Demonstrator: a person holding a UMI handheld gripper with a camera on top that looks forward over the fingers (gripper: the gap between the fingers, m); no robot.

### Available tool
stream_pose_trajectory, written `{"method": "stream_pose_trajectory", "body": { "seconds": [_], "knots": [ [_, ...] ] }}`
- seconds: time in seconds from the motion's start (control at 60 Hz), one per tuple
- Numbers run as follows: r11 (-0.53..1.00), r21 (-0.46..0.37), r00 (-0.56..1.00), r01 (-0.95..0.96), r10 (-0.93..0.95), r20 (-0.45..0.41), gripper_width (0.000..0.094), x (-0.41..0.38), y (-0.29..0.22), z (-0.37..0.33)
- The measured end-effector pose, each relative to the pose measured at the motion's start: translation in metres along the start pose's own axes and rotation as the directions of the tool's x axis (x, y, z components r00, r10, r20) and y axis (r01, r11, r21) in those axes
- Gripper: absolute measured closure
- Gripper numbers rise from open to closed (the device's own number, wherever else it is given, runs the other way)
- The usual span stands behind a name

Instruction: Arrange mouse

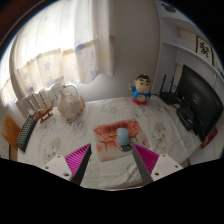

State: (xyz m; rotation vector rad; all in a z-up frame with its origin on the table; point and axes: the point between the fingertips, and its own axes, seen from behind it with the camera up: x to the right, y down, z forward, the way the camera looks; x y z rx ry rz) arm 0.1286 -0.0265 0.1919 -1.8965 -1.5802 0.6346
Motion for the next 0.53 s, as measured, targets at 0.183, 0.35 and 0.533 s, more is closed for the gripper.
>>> {"method": "stream_pose_trajectory", "body": {
  "seconds": [0.183,0.35,0.533],
  "knots": [
    [0.999,-0.005,0.999,0.033,-0.033,0.038,0.0091,-0.034,0.019,-0.036],
    [0.998,0.004,0.998,0.057,-0.057,0.033,0.0093,-0.039,0.024,-0.044],
    [0.996,0.010,0.995,0.089,-0.089,0.041,0.0092,-0.047,0.024,-0.043]
  ]
}}
